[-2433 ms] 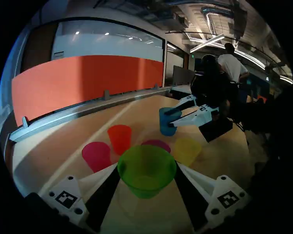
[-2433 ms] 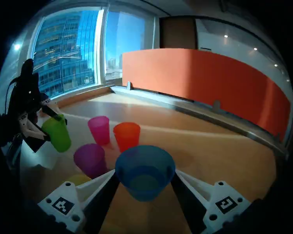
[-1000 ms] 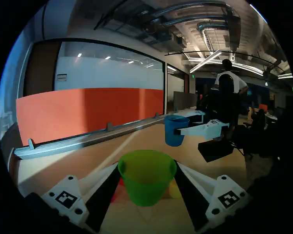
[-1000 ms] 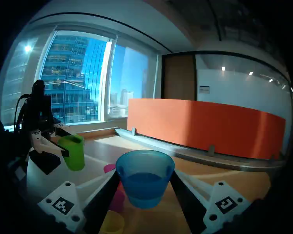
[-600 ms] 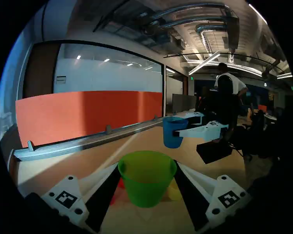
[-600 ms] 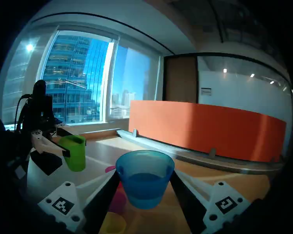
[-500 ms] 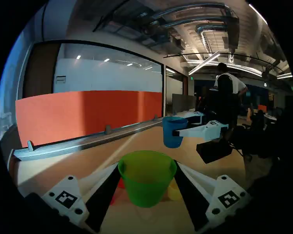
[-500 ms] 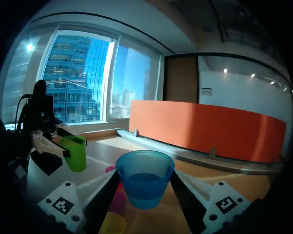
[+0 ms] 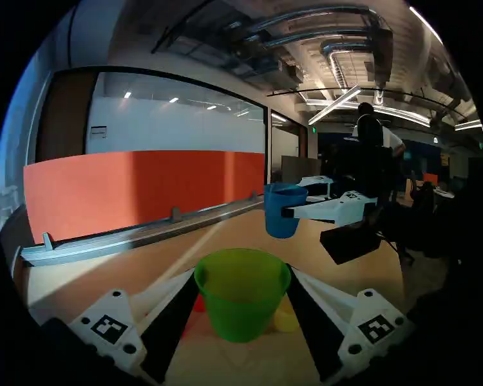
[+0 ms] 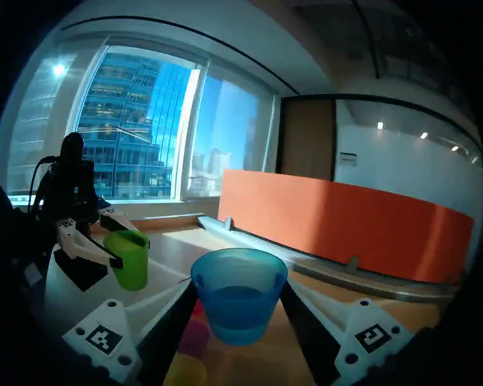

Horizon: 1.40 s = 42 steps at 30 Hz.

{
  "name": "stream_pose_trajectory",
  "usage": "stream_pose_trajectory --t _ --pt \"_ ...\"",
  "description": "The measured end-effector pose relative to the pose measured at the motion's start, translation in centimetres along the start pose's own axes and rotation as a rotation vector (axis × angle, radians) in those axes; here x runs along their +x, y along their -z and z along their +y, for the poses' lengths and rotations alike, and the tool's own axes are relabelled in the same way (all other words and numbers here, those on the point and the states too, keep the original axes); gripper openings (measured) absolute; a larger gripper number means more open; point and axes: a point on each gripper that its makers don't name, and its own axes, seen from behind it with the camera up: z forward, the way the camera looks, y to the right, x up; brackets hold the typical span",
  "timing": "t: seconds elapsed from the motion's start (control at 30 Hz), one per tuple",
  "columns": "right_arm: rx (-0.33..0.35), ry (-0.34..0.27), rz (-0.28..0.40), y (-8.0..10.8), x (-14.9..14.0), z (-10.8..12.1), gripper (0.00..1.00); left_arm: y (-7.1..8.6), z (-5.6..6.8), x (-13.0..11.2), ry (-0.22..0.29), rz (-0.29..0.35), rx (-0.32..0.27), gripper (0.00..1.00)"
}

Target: Pour water

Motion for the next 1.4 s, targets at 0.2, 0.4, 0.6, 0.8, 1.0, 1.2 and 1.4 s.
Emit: stream_pose_trajectory --t 0.2,0.4,0.6,0.8,1.0,1.2,1.4 --pt "0.017 0.072 -0.007 -0.3 0.8 -0.7 0.89 -0.1 0.1 -0.3 -0.002 -0.006 -0.004 0.89" --pt "0.042 0.14 -0.024 -1.1 1.7 -1.4 0.89 -0.3 0.2 -0.6 0.002 -0.011 -0.011 0.89" --pt "0.054 0.23 -0.032 -2.0 3.0 -1.7 0.89 -0.4 0.3 -0.8 0.001 -0.013 -0.017 0.89" --pt "0.061 0.326 -0.033 -3.0 4.4 -2.0 0.89 -0.5 0.0 -0.9 0.005 -0.014 -0.016 0.89" --pt "0.062 0.416 -0.031 -3.8 5.4 -2.2 0.89 -0.5 -0.1 -0.8 0.007 -0.014 -0.019 0.89" --pt "0.064 0.477 -0.026 -4.5 6.3 -2.3 0.89 -0.6 0.0 -0.7 0.007 -0.012 -0.025 0.89" --pt "0.07 0.546 -0.021 -5.1 7.1 -2.4 0.89 -0.8 0.3 -0.6 0.003 -0.01 -0.033 0.89"
